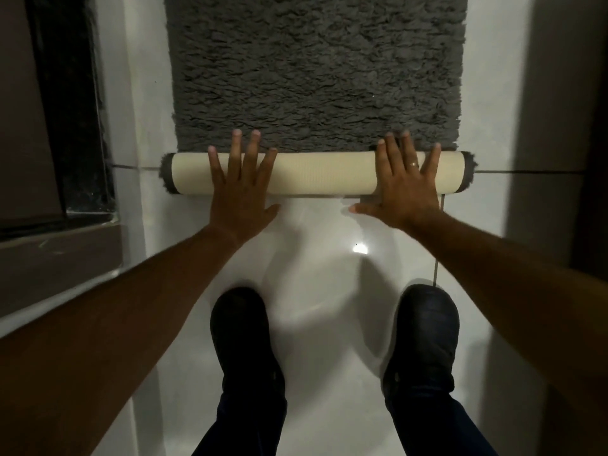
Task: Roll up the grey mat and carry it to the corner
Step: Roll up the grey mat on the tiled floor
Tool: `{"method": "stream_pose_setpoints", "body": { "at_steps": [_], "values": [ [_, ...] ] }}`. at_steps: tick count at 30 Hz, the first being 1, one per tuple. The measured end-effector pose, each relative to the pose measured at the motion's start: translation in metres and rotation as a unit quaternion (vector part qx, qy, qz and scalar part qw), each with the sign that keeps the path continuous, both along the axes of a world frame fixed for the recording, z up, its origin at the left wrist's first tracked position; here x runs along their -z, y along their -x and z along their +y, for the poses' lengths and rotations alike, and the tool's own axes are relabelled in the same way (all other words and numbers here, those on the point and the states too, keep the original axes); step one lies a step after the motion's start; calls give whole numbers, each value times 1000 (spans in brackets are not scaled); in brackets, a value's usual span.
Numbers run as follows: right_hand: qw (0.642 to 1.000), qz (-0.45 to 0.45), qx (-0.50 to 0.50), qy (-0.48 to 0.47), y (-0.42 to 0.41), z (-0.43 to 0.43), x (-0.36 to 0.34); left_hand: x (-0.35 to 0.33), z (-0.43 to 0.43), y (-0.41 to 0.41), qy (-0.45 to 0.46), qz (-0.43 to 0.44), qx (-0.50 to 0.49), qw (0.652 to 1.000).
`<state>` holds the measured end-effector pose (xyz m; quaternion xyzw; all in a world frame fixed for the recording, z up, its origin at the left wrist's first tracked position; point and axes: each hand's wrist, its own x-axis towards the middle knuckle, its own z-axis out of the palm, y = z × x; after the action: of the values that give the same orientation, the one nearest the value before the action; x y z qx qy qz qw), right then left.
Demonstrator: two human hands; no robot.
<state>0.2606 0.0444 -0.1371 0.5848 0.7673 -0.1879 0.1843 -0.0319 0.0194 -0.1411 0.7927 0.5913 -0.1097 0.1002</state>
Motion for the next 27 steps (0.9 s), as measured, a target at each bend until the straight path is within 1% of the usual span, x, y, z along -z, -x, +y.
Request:
{"method": "stream_pose_setpoints", "body": {
  "at_steps": [1, 3, 6, 8, 12, 14, 17, 21, 23, 25, 27],
  "values": [
    [1000, -11, 2, 2, 1, 9, 1, 2, -4, 3, -7, 11, 2, 1000],
    [1000, -17, 8, -14, 3, 20, 2, 6, -8, 6, 8, 21, -12, 1000],
    [997, 16, -2, -74, 1, 19, 4, 11, 9, 6, 35, 32, -24, 999],
    [995, 22, -9, -93, 2, 18, 5, 11, 26, 6, 34, 42, -26, 998],
    [996, 16, -13, -82, 4, 32, 3, 8, 43, 6, -24, 35, -36, 998],
    [997, 38, -25, -65, -2, 33, -2, 3, 38, 5, -15, 11, -46, 999],
    [998, 60, -30, 3, -12, 10, -15, -7, 4, 0, 65, -8, -54, 996],
    [991, 17, -60, 116, -19, -45, -23, -21, -55, -6, 181, 15, -44, 982],
    [987, 5, -68, 147, -19, -64, -22, -20, -71, -1, 220, 21, -25, 975],
    [990, -3, -63, 124, -19, -75, -21, -17, -66, 5, 255, 10, -18, 967],
    [998, 1, -46, 46, -22, -83, -21, -11, -45, 9, 296, -11, -35, 954]
  ]
}}
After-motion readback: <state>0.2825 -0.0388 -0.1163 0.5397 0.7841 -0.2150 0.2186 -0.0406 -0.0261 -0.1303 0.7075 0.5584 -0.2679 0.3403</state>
